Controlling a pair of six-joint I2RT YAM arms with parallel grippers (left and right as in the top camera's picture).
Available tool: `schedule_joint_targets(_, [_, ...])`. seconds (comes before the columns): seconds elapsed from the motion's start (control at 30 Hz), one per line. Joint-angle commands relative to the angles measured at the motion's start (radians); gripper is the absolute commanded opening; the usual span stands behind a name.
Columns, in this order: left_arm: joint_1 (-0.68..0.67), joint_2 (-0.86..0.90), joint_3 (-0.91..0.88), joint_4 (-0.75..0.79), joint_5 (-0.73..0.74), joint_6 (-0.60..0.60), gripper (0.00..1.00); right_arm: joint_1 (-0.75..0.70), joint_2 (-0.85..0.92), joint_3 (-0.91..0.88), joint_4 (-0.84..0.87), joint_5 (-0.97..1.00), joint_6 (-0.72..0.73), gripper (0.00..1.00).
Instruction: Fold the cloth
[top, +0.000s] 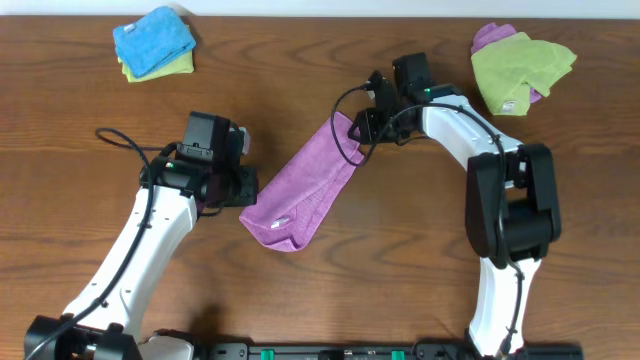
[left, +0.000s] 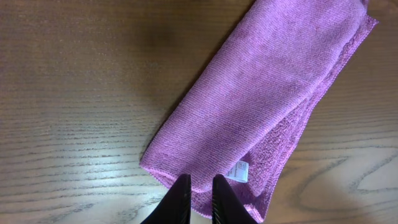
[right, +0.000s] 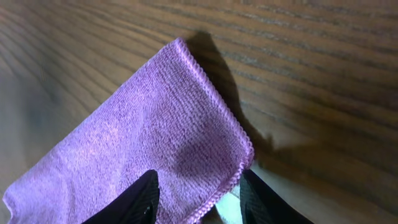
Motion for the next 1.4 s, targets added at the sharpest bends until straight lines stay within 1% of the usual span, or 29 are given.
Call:
schedule_joint_targets(0.0, [0.004, 0.000, -0.010, 0.001, -0.011, 0.011, 0.15, 0.010, 0.013, -0.004, -0.009, 0.046, 0.042, 0.42])
schedule_joint_targets(0.3, [0.004, 0.000, -0.010, 0.007, -0.011, 0.025, 0.15, 0.010, 0.013, -0.004, -0.047, 0.092, 0.042, 0.40])
schedule_joint_targets(0.43, [0.004, 0.000, -0.010, 0.019, -0.011, 0.025, 0.15, 0.012, 0.013, -0.004, -0.039, 0.053, 0.054, 0.26])
schedule_joint_targets(0.5, [0.004, 0.000, -0.010, 0.024, -0.011, 0.025, 0.15, 0.014, 0.014, -0.004, -0.034, 0.049, 0.061, 0.21])
schedule_joint_targets(0.53, [0.004, 0.000, -0.010, 0.026, -0.012, 0.026, 0.15, 0.016, 0.014, -0.004, -0.032, 0.047, 0.068, 0.17])
schedule_joint_targets(0.6, [0.004, 0.000, -0.010, 0.026, -0.033, 0.026, 0.15, 0.017, 0.014, -0.004, -0.027, 0.047, 0.077, 0.02])
schedule_joint_targets(0.7, [0.010, 0.000, -0.010, 0.027, -0.114, 0.026, 0.09, 0.017, 0.014, -0.004, -0.012, 0.035, 0.098, 0.01])
schedule_joint_targets(0.77, [0.030, 0.000, -0.010, 0.027, -0.143, 0.026, 0.06, 0.017, 0.014, -0.003, -0.003, 0.024, 0.101, 0.01])
schedule_joint_targets(0.83, [0.069, 0.000, -0.009, 0.027, -0.141, 0.025, 0.06, 0.017, 0.014, -0.002, 0.003, -0.001, 0.104, 0.02])
schedule_joint_targets(0.97, [0.196, 0.000, -0.009, 0.031, -0.121, 0.024, 0.06, 0.018, 0.014, 0.038, 0.005, -0.106, 0.120, 0.02])
schedule_joint_targets(1.1, [0.322, 0.000, -0.009, 0.046, -0.084, -0.011, 0.06, 0.035, 0.011, 0.124, -0.002, -0.164, 0.151, 0.02])
schedule_joint_targets(1.23, [0.429, 0.000, -0.009, 0.080, -0.053, -0.014, 0.06, 0.086, 0.011, 0.239, 0.011, -0.222, 0.184, 0.02])
schedule_joint_targets(1.27, [0.450, 0.000, -0.009, 0.089, -0.045, -0.014, 0.06, 0.107, 0.011, 0.264, 0.039, -0.266, 0.196, 0.02])
schedule_joint_targets(1.33, [0.476, 0.000, -0.009, 0.106, -0.030, -0.013, 0.06, 0.156, 0.011, 0.288, 0.166, -0.436, 0.182, 0.02])
schedule_joint_targets(1.37, [0.481, 0.000, -0.009, 0.112, -0.023, -0.013, 0.06, 0.175, 0.011, 0.288, 0.220, -0.483, 0.156, 0.06])
